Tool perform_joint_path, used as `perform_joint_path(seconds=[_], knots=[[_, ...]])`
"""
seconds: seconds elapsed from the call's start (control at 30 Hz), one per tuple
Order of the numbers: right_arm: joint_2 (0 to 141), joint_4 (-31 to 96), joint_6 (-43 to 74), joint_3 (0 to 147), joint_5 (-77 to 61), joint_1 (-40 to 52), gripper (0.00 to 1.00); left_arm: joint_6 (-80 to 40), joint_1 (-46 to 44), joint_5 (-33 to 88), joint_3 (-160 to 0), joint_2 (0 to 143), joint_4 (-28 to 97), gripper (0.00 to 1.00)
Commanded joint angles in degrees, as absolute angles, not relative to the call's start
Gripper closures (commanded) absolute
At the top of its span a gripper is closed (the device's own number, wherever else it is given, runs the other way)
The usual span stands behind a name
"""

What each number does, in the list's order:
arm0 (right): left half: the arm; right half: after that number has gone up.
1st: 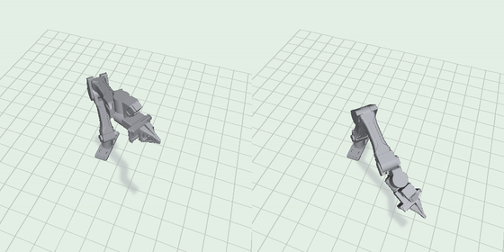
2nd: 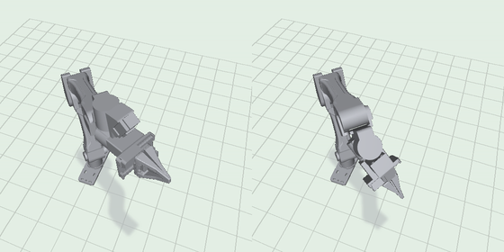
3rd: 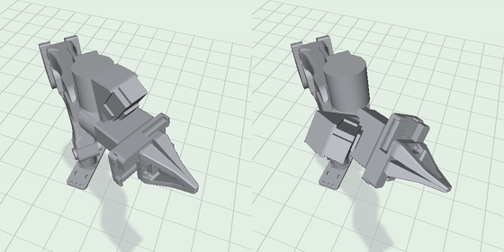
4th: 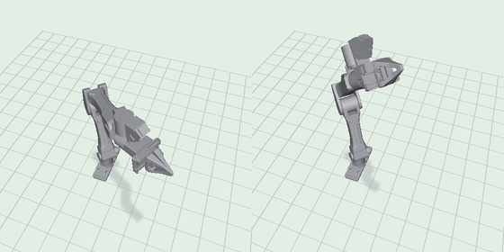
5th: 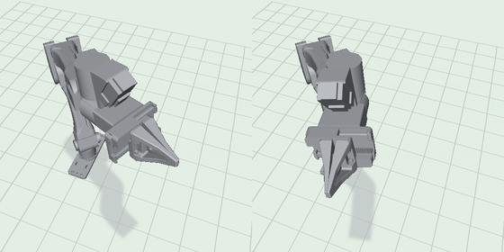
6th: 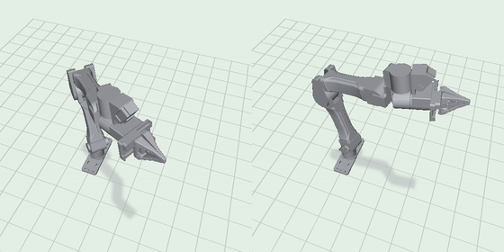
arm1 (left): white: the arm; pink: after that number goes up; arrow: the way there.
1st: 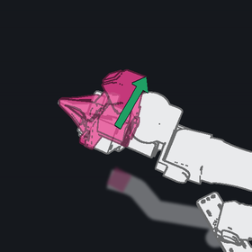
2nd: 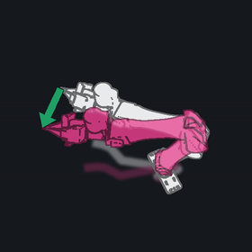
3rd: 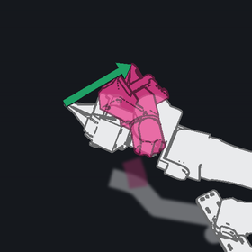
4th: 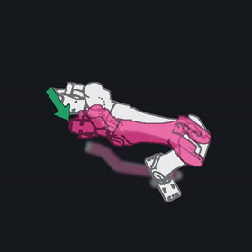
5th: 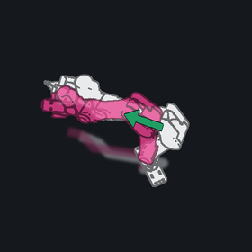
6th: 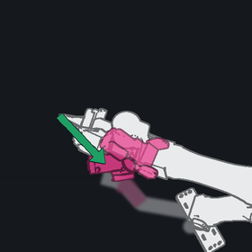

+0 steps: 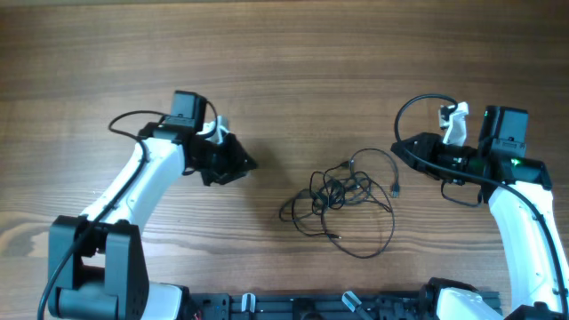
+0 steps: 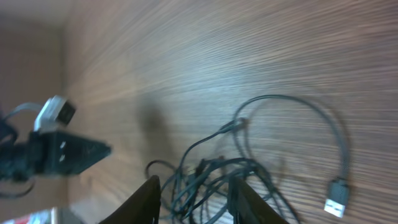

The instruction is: Untangle cables

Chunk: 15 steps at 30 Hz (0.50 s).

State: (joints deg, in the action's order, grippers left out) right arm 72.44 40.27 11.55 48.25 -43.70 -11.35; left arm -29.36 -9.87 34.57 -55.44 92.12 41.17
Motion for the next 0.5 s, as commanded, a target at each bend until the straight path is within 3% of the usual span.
perform_joint_path(seconds=[0.0, 0.1, 0.23, 0.33, 0.47], knots=[[73.0, 41.3, 7.0, 49.0, -49.2, -10.3, 0.61, -28.8, -16.3, 36.6, -55.5, 92.4, 37.7, 0.52], [73.0, 43.0, 6.9, 49.0, -49.2, -7.4, 0.59, -29.0, -21.8, 36.4, -55.5, 92.4, 36.2, 0.37], [73.0, 45.3, 3.6, 48.8, -48.5, 0.1, 0.53, -40.3, -25.6, 23.8, -55.5, 92.4, 37.5, 0.37], [73.2, 42.7, 4.1, 47.1, -45.5, 5.8, 0.34, -47.9, -24.1, 20.1, -55.5, 92.4, 38.5, 0.37], [74.5, 41.6, 8.5, 45.2, -39.0, 10.9, 0.36, -50.6, -20.5, 22.0, -55.5, 92.4, 38.7, 0.24]])
